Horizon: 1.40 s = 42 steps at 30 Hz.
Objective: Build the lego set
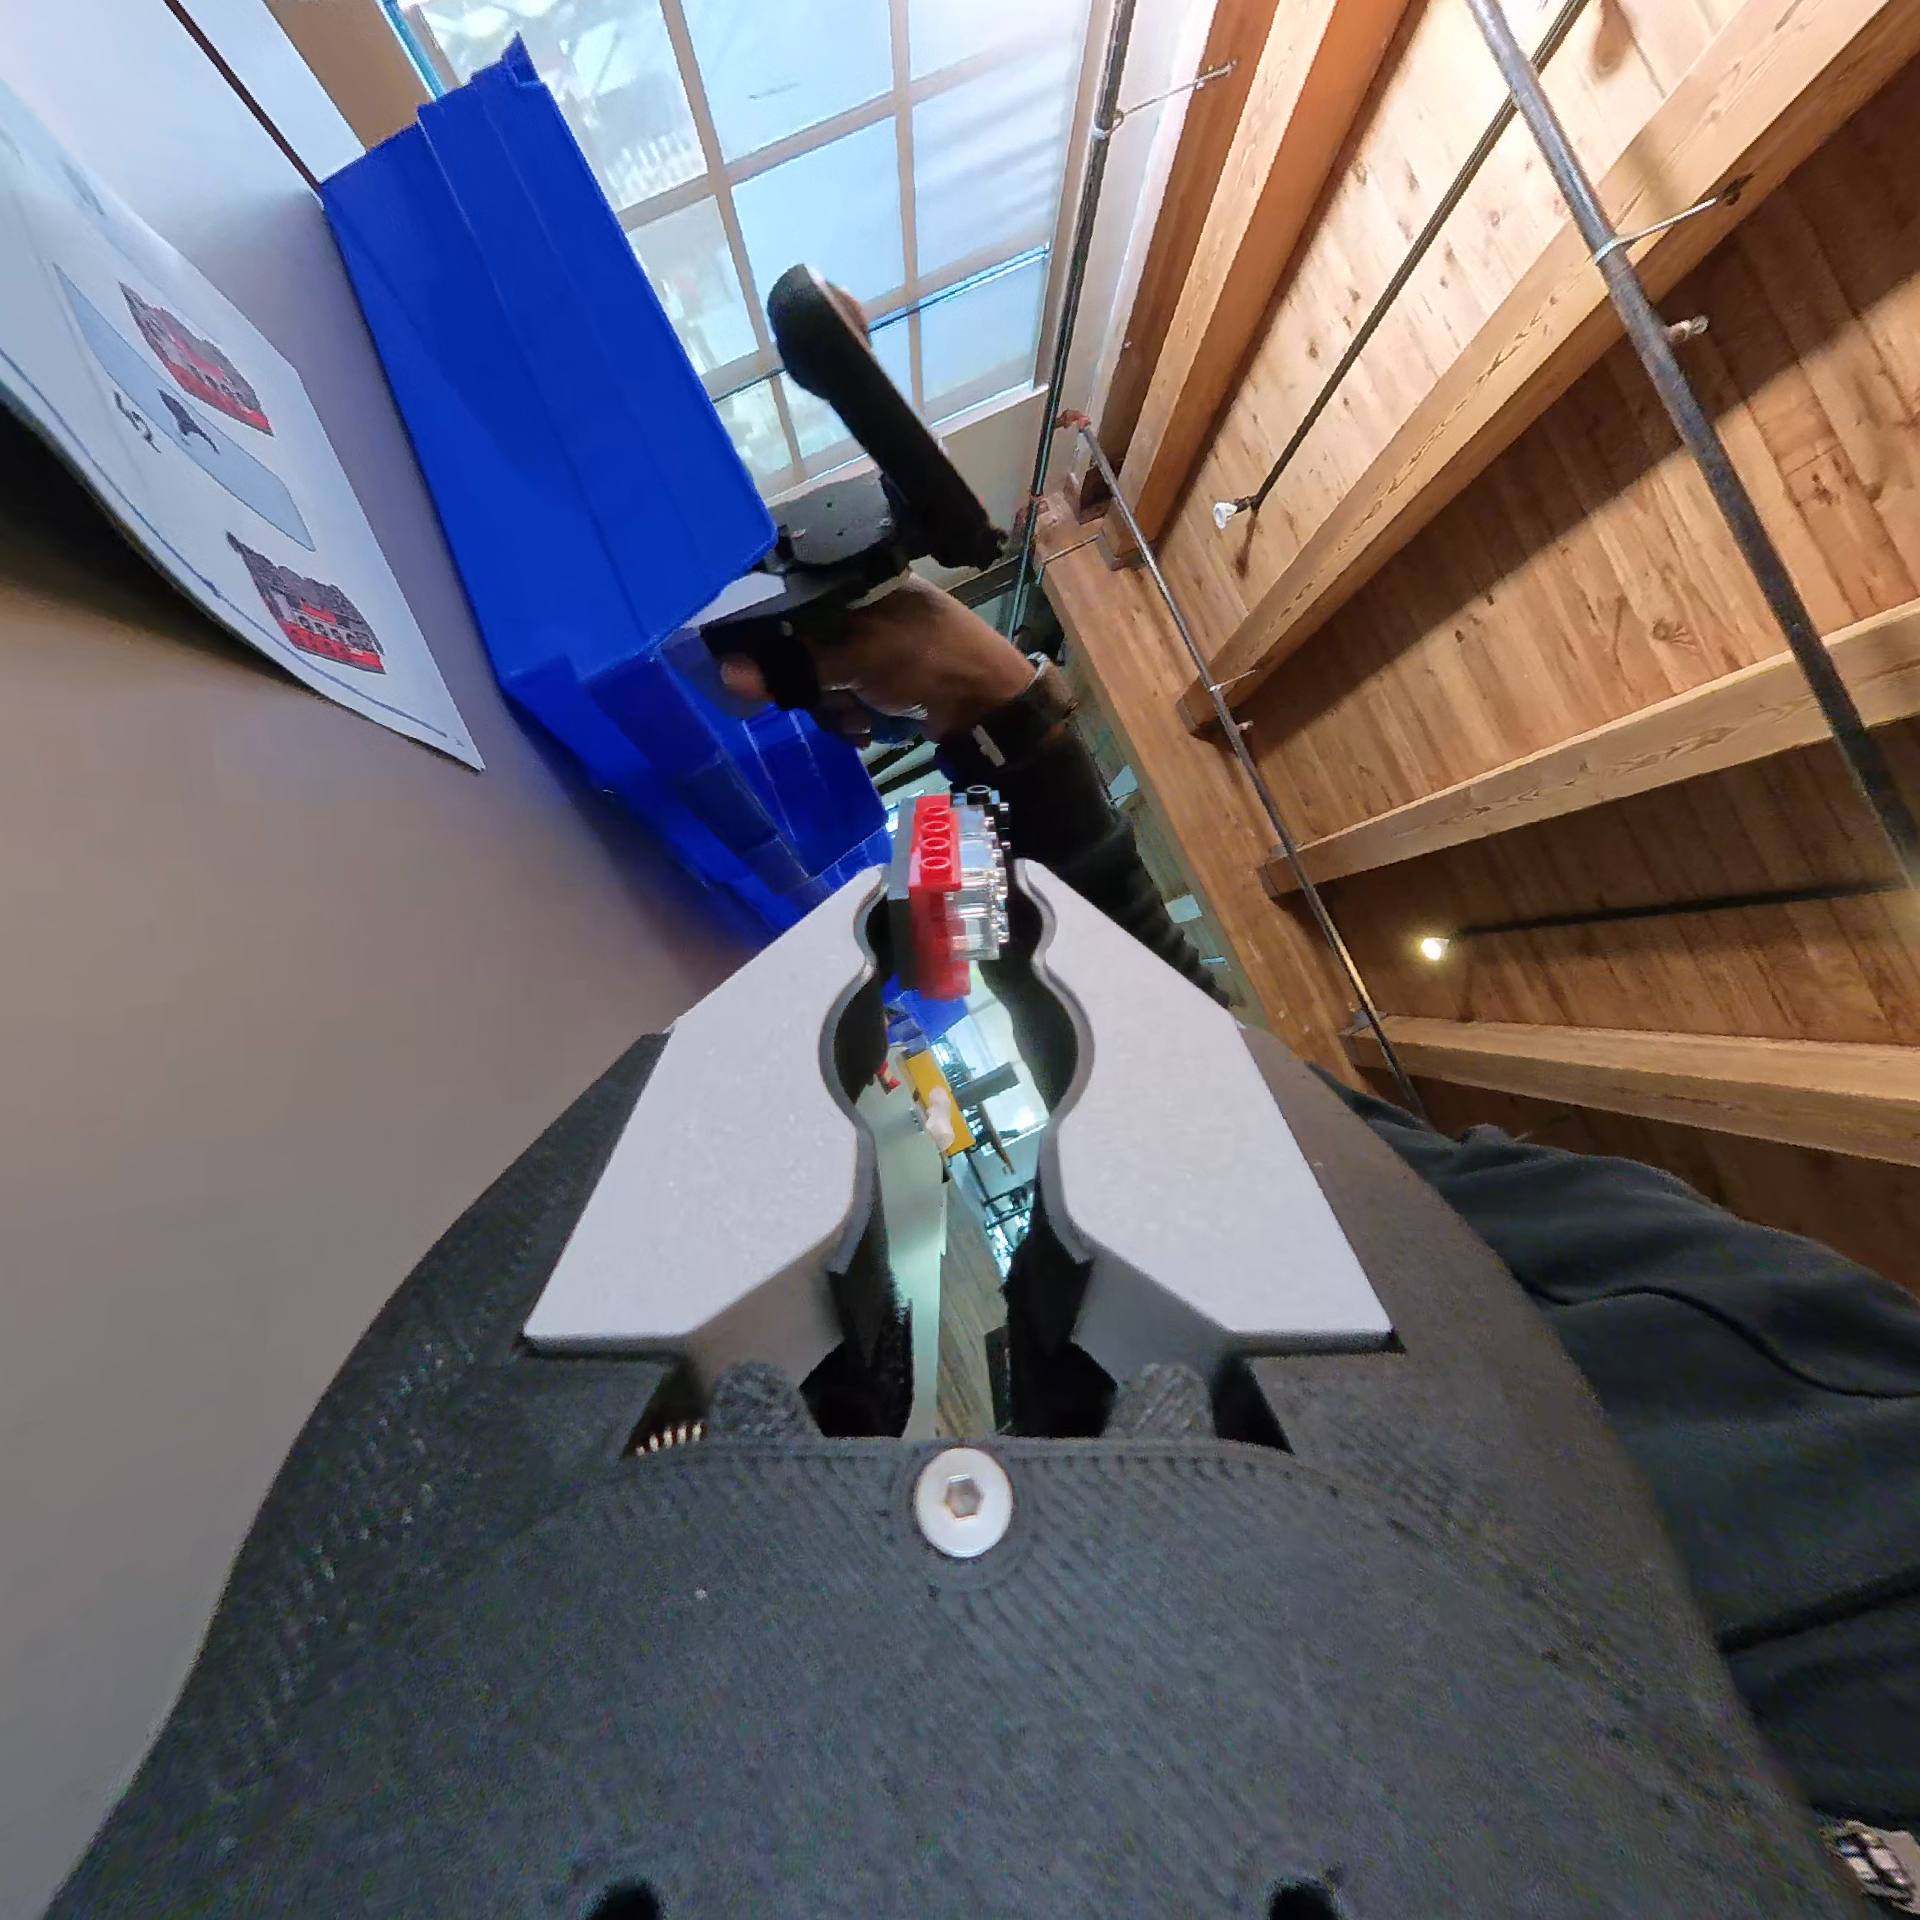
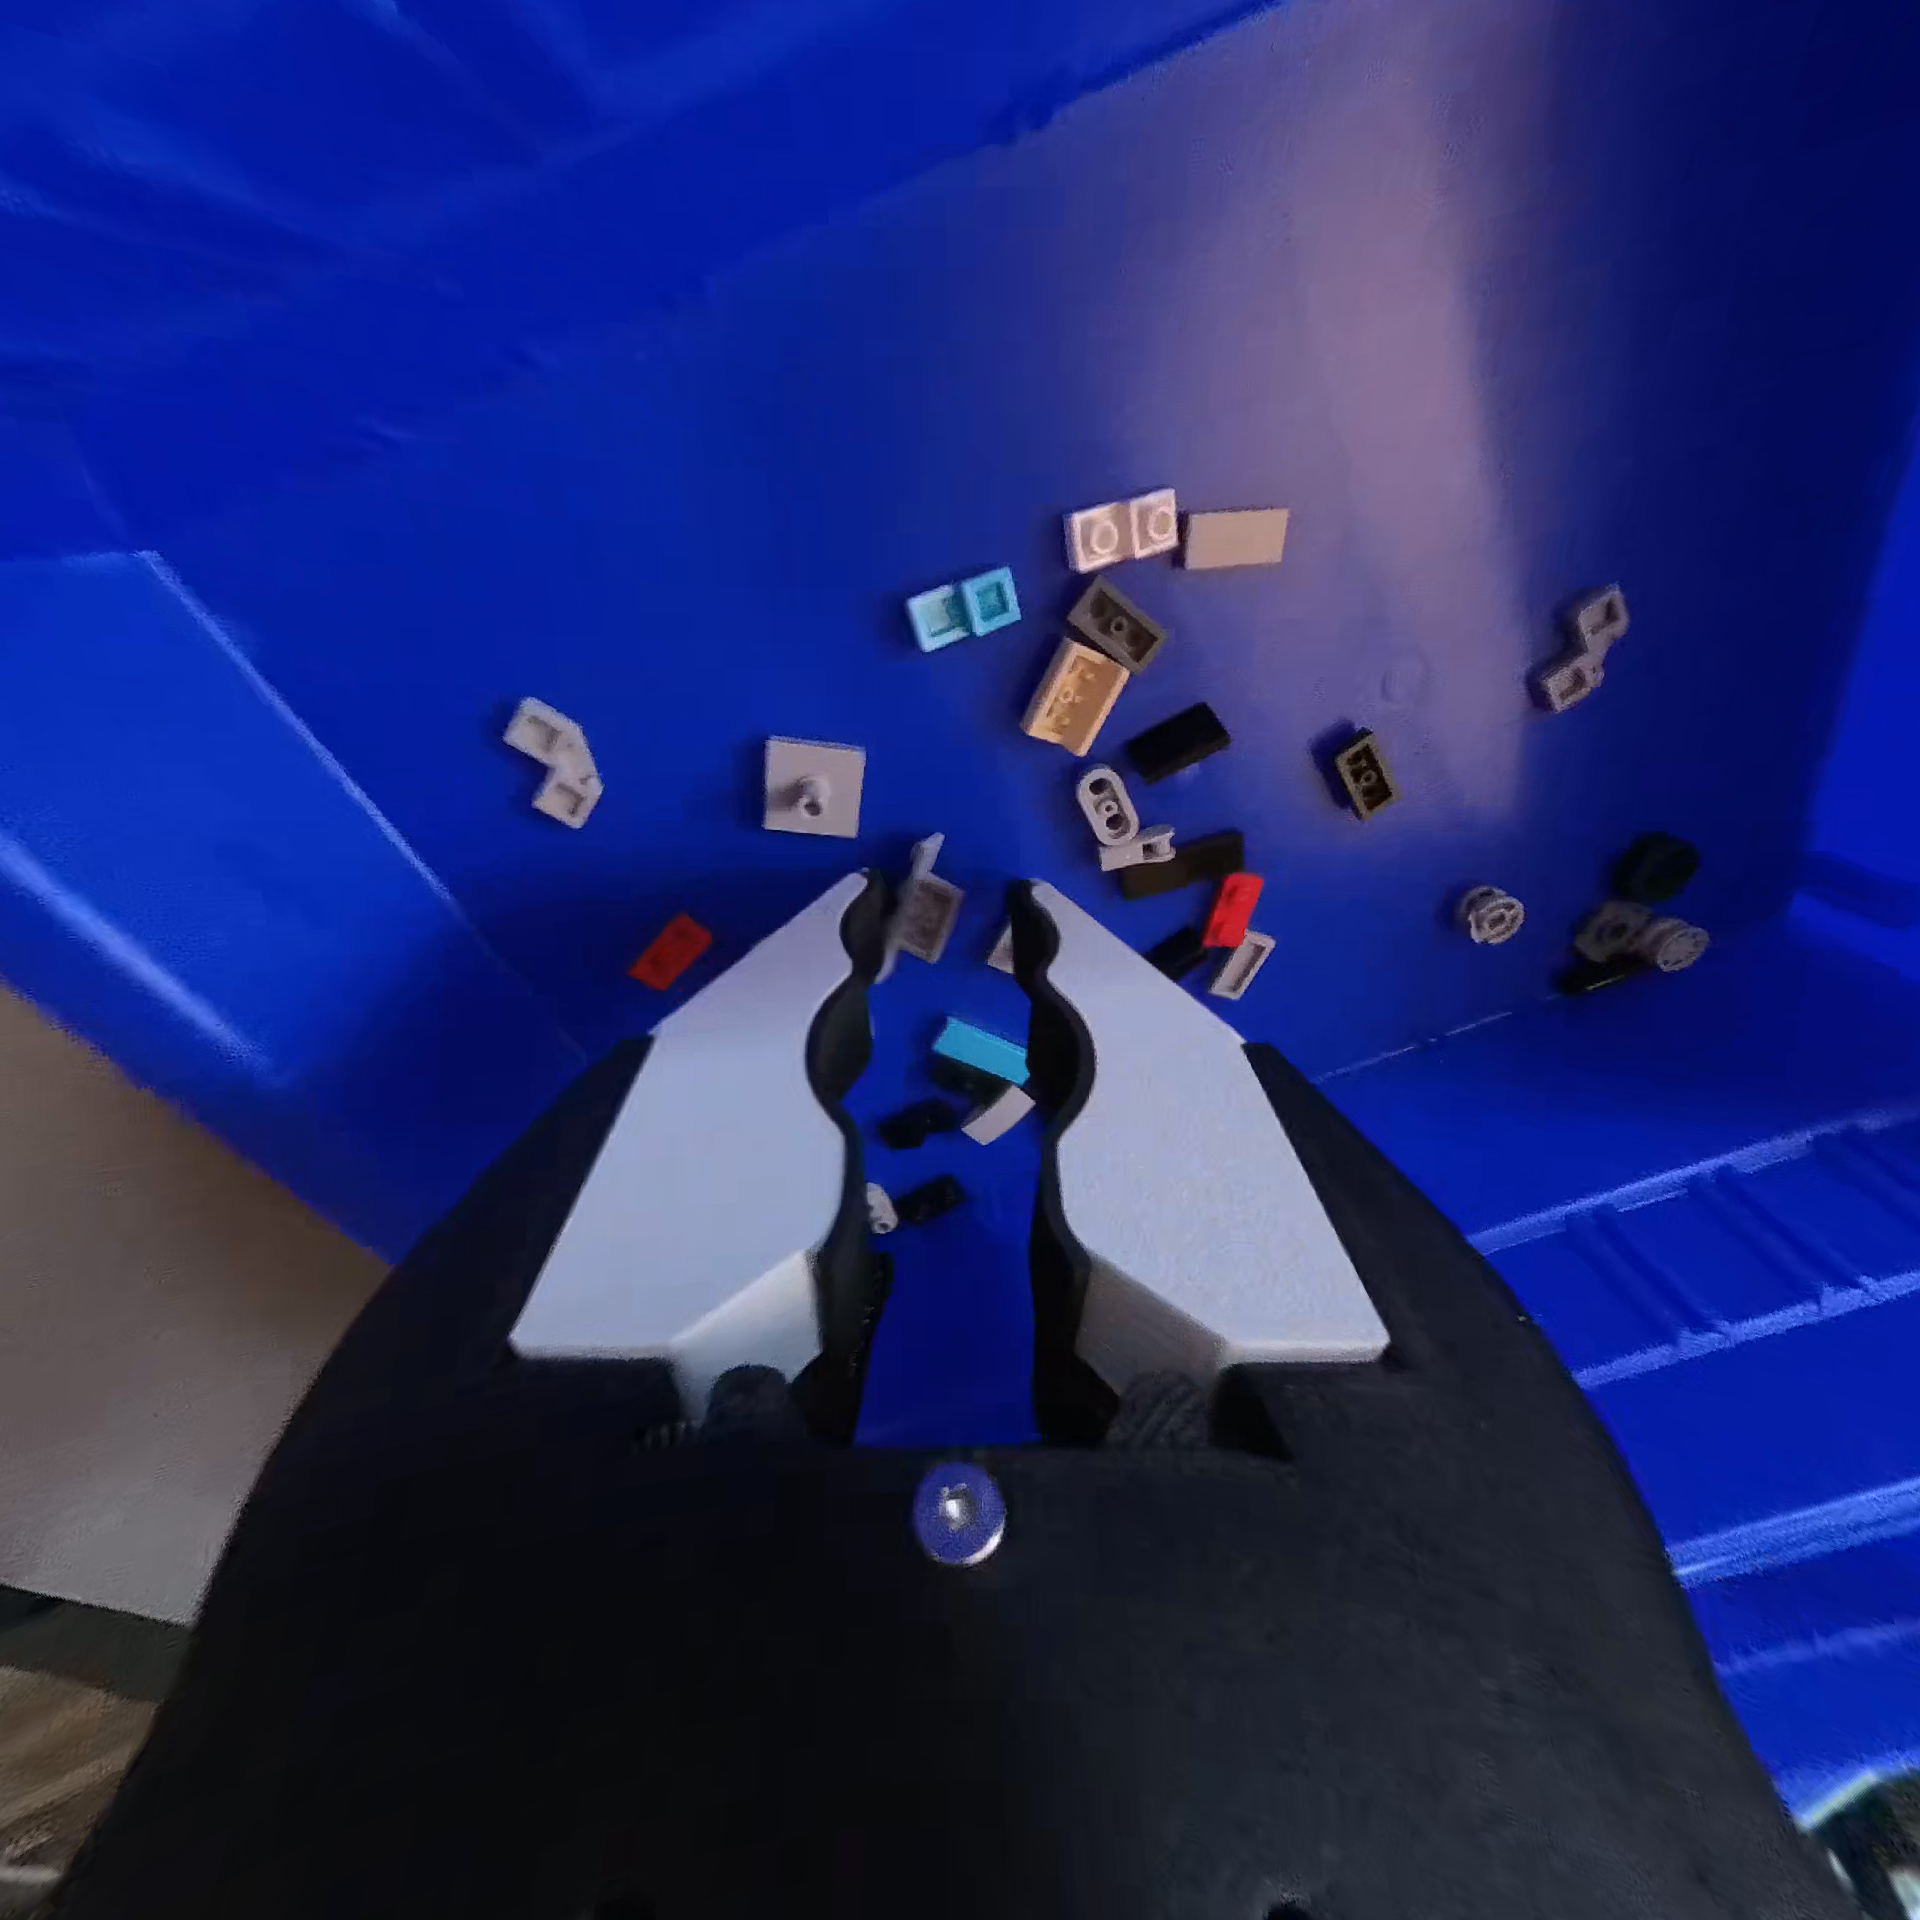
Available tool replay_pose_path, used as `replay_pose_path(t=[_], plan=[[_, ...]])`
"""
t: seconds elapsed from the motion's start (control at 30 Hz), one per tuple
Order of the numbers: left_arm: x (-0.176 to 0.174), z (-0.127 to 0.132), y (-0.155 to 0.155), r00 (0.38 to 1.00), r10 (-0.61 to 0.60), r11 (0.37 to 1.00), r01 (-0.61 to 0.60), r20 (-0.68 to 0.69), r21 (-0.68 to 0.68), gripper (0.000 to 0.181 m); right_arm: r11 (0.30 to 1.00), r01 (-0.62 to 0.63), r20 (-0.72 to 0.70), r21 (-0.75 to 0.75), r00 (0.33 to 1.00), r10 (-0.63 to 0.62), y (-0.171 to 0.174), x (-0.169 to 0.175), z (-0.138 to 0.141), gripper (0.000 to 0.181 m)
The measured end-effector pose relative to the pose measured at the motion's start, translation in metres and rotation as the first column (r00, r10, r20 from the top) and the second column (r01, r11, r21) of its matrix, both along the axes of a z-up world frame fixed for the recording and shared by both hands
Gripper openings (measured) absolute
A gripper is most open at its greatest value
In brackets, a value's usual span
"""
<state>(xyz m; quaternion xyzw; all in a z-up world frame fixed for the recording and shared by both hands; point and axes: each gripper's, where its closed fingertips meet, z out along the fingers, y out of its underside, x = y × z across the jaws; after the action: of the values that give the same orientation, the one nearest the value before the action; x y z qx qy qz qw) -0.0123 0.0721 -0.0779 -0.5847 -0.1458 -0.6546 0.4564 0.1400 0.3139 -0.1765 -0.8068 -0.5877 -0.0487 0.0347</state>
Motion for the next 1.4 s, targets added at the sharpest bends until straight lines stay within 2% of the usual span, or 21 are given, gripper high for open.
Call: replay_pose_path(t=[0.1,0.2,0.33,0.43,0.5,0.57,0.63,0.67,0.8,0.9,0.97,1.03,1.1,1.17,1.23,1.27,1.4], plan=[[-0.01,0.001,-0.001,1.0,0.007,1.0,-0.007,0.021,0.0,0.02,1.0,0.025,0.001,0.003,1.0,-0.025,0.002,0.001,-0.001,0.004],[-0.02,0.001,-0.004,0.999,0.019,1.0,-0.019,0.026,0.003,0.02,0.999,0.039,-0.019,-0.009,0.999,-0.039,-0.001,0.002,0.0,0.004],[-0.032,0.001,-0.005,0.999,0.041,0.999,-0.041,0.031,-0.002,0.02,0.998,0.066,-0.175,-0.011,0.982,-0.067,-0.016,-0.012,0.027,0.004],[-0.037,0.0,-0.005,0.998,0.047,0.999,-0.046,0.036,-0.008,0.02,0.997,0.074,-0.377,-0.016,0.923,-0.074,-0.044,-0.033,0.063,0.003],[-0.037,0.0,-0.005,0.998,0.043,0.999,-0.043,0.041,-0.011,0.02,0.997,0.065,-0.522,-0.038,0.85,-0.075,-0.074,-0.049,0.088,0.003],[-0.036,-0.001,-0.005,0.998,0.038,0.999,-0.037,0.04,-0.012,0.02,0.997,0.044,-0.626,-0.07,0.776,-0.078,-0.109,-0.062,0.1,0.003],[-0.036,-0.001,-0.005,0.998,0.033,0.999,-0.032,0.045,-0.013,0.02,0.992,0.018,-0.68,-0.127,0.726,-0.1,-0.147,-0.072,0.092,0.004],[-0.036,-0.001,-0.005,0.998,0.032,0.999,-0.032,0.049,-0.014,0.02,0.987,0.005,-0.684,-0.158,0.721,-0.113,-0.165,-0.076,0.08,0.004],[-0.037,-0.001,-0.005,0.998,0.031,0.999,-0.03,0.056,-0.014,0.02,0.963,-0.043,-0.61,-0.267,0.781,-0.135,-0.22,-0.079,0.018,0.005],[-0.036,0.0,-0.005,0.998,0.03,1.0,-0.03,0.054,-0.01,0.02,0.953,-0.07,-0.557,-0.295,0.823,-0.112,-0.235,-0.074,-0.002,0.01],[-0.037,0.0,-0.005,0.998,0.031,0.999,-0.031,0.055,-0.009,0.02,0.958,-0.077,-0.562,-0.277,0.821,-0.096,-0.23,-0.074,0.008,0.026],[-0.037,0.0,-0.005,0.998,0.033,0.999,-0.032,0.054,-0.008,0.02,0.974,-0.084,-0.585,-0.208,0.809,-0.056,-0.213,-0.072,0.034,0.029],[-0.036,0.0,-0.005,0.998,0.033,0.999,-0.033,0.05,-0.007,0.02,0.994,-0.045,-0.609,-0.103,0.792,-0.027,-0.179,-0.068,0.068,0.029],[-0.036,0.0,-0.006,0.998,0.033,0.999,-0.032,0.047,-0.007,0.02,0.999,0.04,-0.568,0.034,0.823,-0.013,-0.129,-0.054,0.089,0.029],[-0.035,0.0,-0.005,0.999,0.033,0.999,-0.033,0.042,-0.008,0.02,0.986,0.121,-0.45,0.115,0.891,-0.057,-0.079,-0.033,0.086,0.029],[-0.036,0.0,-0.005,0.999,0.034,0.999,-0.033,0.041,-0.008,0.02,0.984,0.141,-0.388,0.105,0.917,-0.09,-0.063,-0.025,0.075,0.029],[-0.037,0.0,-0.005,0.998,0.04,0.999,-0.04,0.043,-0.009,0.02,0.986,0.135,-0.128,0.094,0.984,-0.123,-0.027,-0.001,0.029,0.034]])
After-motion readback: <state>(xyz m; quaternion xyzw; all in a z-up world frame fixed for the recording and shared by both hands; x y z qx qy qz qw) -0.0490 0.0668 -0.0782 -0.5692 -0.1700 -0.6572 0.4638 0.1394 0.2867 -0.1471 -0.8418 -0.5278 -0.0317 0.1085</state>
